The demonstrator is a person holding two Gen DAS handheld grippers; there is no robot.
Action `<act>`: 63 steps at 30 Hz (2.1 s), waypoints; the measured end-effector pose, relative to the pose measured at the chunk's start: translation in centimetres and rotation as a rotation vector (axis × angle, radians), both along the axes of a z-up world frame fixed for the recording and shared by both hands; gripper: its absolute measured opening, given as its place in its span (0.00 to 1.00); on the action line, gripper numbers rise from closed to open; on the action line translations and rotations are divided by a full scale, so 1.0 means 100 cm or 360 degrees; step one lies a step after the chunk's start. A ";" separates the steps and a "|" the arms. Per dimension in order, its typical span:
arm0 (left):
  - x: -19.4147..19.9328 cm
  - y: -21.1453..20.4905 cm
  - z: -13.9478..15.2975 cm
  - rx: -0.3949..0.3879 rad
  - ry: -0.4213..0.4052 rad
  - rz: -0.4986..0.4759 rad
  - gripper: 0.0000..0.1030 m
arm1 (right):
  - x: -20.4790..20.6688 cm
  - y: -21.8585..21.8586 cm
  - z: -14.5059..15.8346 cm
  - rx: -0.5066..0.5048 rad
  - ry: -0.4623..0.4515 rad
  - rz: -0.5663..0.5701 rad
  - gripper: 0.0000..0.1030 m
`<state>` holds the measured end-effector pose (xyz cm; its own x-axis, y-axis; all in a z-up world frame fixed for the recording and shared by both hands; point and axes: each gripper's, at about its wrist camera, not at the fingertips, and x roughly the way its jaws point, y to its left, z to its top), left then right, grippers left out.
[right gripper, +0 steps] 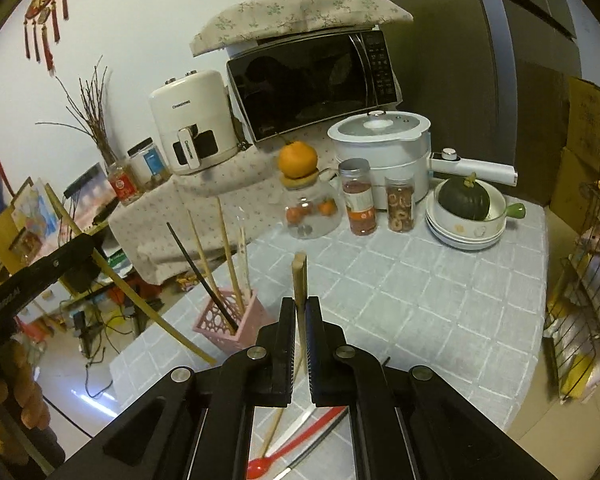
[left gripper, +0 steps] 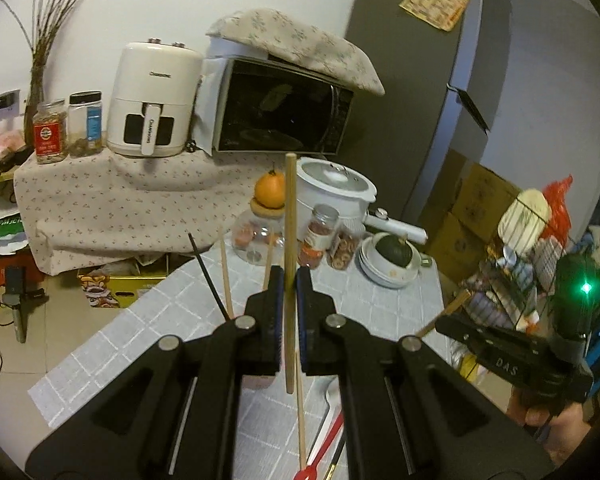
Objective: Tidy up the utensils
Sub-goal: 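Insert the left tool's chopstick into the pink basket and open while the right tool carries its chopstick, then insert the wooden chopstick into the basket and open the right tool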
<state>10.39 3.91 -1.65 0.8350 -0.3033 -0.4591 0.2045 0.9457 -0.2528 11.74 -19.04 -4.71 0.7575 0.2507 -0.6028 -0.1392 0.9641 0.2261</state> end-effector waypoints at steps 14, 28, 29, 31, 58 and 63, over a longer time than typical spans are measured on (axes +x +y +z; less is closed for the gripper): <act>0.026 0.009 -0.006 -0.0005 -0.0107 0.0195 0.07 | 0.006 0.011 0.008 0.0054 -0.0062 0.0027 0.05; 0.065 -0.003 -0.049 0.0117 0.0118 0.0220 0.07 | 0.018 0.018 0.008 0.0069 -0.0058 0.0041 0.05; 0.066 -0.004 -0.051 0.0120 0.0131 0.0213 0.07 | 0.018 0.019 0.008 0.0068 -0.0057 0.0042 0.05; 0.069 -0.004 -0.054 0.0130 0.0149 0.0210 0.07 | 0.019 0.021 0.008 0.0063 -0.0059 0.0043 0.05; 0.040 0.042 -0.063 0.0142 0.0502 0.0202 0.48 | 0.062 0.063 0.039 0.0231 -0.0253 0.0073 0.05; 0.042 0.040 -0.068 0.0134 0.0556 0.0183 0.48 | 0.078 0.072 0.022 0.0180 -0.0184 0.0066 0.05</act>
